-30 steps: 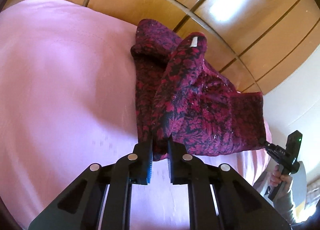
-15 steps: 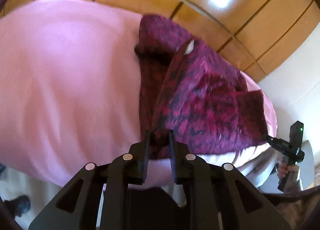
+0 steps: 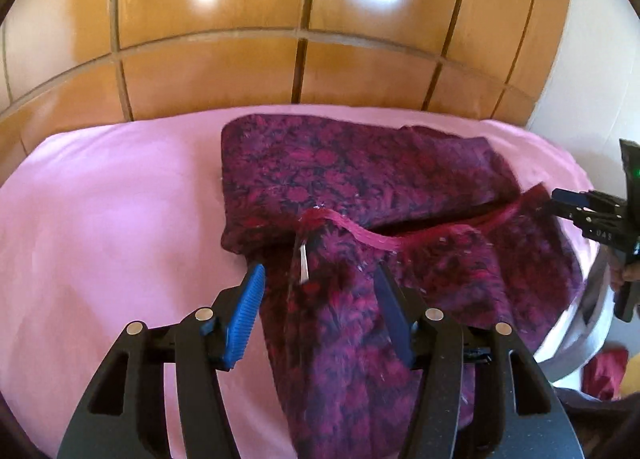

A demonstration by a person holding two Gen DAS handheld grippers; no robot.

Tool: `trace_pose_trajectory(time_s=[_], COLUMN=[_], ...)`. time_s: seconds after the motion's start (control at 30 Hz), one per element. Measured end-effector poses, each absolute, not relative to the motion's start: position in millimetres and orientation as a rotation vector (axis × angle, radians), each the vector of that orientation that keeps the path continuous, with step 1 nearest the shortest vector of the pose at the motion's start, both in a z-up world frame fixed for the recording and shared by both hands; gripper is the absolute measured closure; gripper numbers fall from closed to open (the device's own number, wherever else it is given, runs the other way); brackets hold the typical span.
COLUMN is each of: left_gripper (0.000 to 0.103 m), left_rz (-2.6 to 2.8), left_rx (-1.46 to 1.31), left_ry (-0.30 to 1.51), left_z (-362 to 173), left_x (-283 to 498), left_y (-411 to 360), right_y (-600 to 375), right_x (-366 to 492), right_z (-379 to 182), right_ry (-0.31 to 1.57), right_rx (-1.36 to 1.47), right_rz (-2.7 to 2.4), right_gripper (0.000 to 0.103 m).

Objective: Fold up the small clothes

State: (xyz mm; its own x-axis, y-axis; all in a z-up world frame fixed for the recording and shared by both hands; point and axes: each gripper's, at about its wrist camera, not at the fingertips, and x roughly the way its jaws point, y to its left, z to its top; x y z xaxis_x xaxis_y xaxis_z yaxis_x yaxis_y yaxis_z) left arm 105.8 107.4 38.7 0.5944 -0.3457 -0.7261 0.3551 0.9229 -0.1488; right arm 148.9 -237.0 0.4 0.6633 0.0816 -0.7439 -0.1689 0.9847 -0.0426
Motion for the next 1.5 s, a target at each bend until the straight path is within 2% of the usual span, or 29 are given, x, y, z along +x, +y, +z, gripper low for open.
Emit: trace_pose_trajectory(time_s=[0.03, 0.07, 0.17, 0.3, 0.47, 0.57, 0.6, 0.63, 0.67, 0.7, 0.73, 0.8, 0.9, 1.03, 1.3, 1.5], left_gripper=[0.070, 0.085, 0.090, 0.091, 0.091, 0.088, 0.083, 0.073, 0.070, 0.063, 0.061, 0.061, 0.061, 0.061, 0.061, 0.061], left_rz=[-0.424, -0.433, -0.401, -0.337, -0.280, -0.270, -0.270, -0.279, -0.297, -0.305, -0.299, -0.301, -0.306, -0.305, -0.292, -0.282], left_rx=[0.010, 0.005, -0.063, -0.122, -0.061, -0.070, -0.083, -0.099, -0.115, -0.120, -0.107, -0.046, -0.008, 0.000, -0.001, -0.010], left_ry=[0.852, 0.860, 0.811, 0.837, 0.924, 0.918, 0.913, 0.913, 0.912, 0.897, 0.883, 0.860, 0.840, 0.831, 0.835, 0.846], left_z=[35.4, 31.4, 36.5, 27.0, -2.0, 2.3, 5.5, 8.0, 11.3, 15.6, 18.7, 24.4, 27.2, 25.8, 20.9, 16.5], left_x=[109.5, 112.9, 104.6, 101.9, 126.8, 128.5, 126.6, 125.5, 123.7, 121.2, 119.3, 115.0, 111.1, 109.2, 107.8, 109.3], left_y=[105.6, 102.8, 115.9, 133.2, 102.9, 100.4, 101.7, 103.1, 104.9, 106.1, 105.6, 100.2, 95.2, 96.0, 103.6, 110.9], right_y=[-235.8, -235.5, -253.7, -282.7, -291.7, -294.4, -294.8, -295.3, -295.0, -295.7, -295.7, -298.3, -299.5, -292.1, -277.7, -274.2], right_x=[151.8, 154.2, 145.4, 134.3, 165.3, 175.4, 175.2, 174.3, 172.9, 171.6, 168.8, 165.3, 159.6, 149.3, 145.2, 148.8], right_z=[-4.8, -11.9, -9.8, -4.4, -44.1, -58.4, -57.4, -56.0, -54.7, -53.4, -51.7, -48.2, -43.5, -36.6, -37.6, -38.3], right_ry=[0.845, 0.860, 0.845, 0.816, 0.891, 0.893, 0.891, 0.890, 0.888, 0.887, 0.887, 0.886, 0.880, 0.876, 0.896, 0.900], right_rx=[-0.129, -0.155, -0.081, 0.080, 0.169, 0.210, 0.215, 0.217, 0.215, 0.218, 0.223, 0.233, 0.244, 0.223, 0.196, 0.190], right_rz=[0.139, 0.128, 0.109, 0.083, 0.049, 0.031, 0.028, 0.027, 0.026, 0.026, 0.024, 0.004, -0.004, -0.008, -0.016, -0.016], right_gripper=[0.087, 0.088, 0.090, 0.090, 0.090, 0.089, 0.088, 0.087, 0.087, 0.084, 0.076, 0.061, 0.060, 0.051, 0.041, 0.040])
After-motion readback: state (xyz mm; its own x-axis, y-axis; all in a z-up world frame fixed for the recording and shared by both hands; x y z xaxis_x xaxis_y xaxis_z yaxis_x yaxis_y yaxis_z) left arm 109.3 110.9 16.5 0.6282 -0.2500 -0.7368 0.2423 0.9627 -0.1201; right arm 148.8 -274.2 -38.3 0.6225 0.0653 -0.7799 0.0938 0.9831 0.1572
